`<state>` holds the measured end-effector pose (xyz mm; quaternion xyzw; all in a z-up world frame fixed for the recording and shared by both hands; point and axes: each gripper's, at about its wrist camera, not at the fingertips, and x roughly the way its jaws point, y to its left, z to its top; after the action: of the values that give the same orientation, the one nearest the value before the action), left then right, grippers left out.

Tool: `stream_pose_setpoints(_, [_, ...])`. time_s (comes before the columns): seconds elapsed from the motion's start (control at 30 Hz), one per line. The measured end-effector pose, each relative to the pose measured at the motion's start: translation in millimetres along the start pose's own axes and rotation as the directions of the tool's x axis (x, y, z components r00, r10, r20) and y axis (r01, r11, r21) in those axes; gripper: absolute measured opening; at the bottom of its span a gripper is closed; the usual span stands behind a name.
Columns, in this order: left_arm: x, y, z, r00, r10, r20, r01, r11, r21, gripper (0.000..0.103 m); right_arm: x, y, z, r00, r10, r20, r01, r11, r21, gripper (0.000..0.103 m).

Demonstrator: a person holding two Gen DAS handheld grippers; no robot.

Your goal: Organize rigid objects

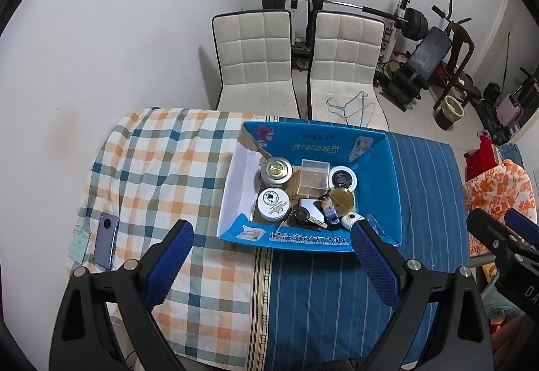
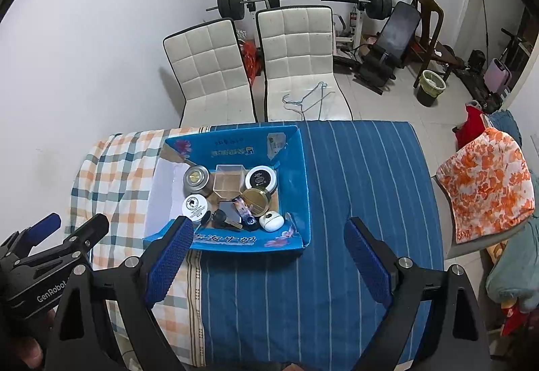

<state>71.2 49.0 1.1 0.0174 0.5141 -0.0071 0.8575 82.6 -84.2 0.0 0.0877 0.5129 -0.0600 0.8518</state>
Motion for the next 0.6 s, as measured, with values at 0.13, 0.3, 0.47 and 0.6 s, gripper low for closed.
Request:
stream_pose_setpoints(0.13, [2.6,1.1,-0.1,1.0,-0.001,-0.006,0.001,1.0,0.0,0.096,3.4,-1.6,-1.5,1.0,-0.001,-0.006,0.001,1.0,0.003,0.093])
stream_pose_setpoints(0.3, [9.8,1.8,-2.4,1.0,-0.003,-0.026,0.003,1.0,-0.003,0.096,10.7,-4.0,-3.0,1.0,-0.001,-0.024,0.002,1.0,0.013,0.093])
stream_pose_setpoints(0.47, [12.5,1.9,-3.3,1.0,-0.003,-0.031,0.003,1.0,-0.003,0.096,13.7,-5.2,-4.8,1.0,-0.013,-0.026,0.013,1.0,0.006,0.093])
stream_pose_setpoints(0.6, [12.4,2.3,-3.9,1.0,0.0,-0.031,0.0,1.0,-0.002,0.096,16.7,-6.9,-7.5,0.999,-0.019,-0.034,0.019,1.0,0.002,0.093])
